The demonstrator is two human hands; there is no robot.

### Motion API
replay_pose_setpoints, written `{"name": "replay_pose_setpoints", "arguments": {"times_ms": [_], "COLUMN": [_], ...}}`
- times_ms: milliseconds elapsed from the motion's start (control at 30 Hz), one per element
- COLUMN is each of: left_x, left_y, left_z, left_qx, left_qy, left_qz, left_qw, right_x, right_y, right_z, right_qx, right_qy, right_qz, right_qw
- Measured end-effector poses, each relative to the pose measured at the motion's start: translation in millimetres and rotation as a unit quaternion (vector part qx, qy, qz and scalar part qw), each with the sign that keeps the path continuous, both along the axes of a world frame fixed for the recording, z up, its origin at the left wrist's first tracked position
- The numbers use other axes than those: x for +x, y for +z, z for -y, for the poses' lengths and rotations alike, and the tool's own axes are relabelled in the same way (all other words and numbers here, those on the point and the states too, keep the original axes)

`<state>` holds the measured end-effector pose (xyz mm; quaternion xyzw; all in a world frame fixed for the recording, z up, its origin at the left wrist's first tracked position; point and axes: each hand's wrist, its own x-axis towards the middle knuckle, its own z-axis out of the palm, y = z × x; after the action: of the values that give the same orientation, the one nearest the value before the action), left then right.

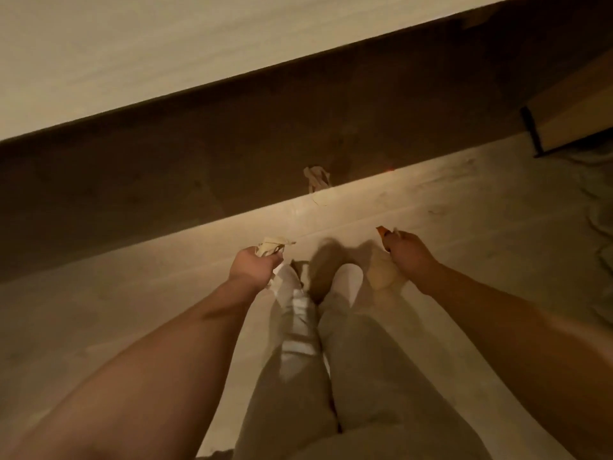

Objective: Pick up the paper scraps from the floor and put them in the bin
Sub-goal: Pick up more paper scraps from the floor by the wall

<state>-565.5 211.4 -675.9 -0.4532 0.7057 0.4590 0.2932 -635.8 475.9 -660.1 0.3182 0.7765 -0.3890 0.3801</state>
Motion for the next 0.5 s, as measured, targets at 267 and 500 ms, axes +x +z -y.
{"name": "replay_pose_setpoints", "arguments": {"times_ms": [267, 500], "left_x": [-26, -93], "left_y": [-119, -191], "left_z": [-7, -76], "left_qx": [-0.026, -0.002], "left_qy": [-0.035, -0.067], "left_qz": [-0.003, -0.002], "left_qw": [0.999, 0.998], "right_x": [-47, -98], "right_y": [-131, -198], "right_z": [6, -53], "right_qx": [0.043, 0.097], "right_qy": [0.143, 0.245], "right_qz": [-0.015, -0.035], "right_qw": [0.989, 0.964]}}
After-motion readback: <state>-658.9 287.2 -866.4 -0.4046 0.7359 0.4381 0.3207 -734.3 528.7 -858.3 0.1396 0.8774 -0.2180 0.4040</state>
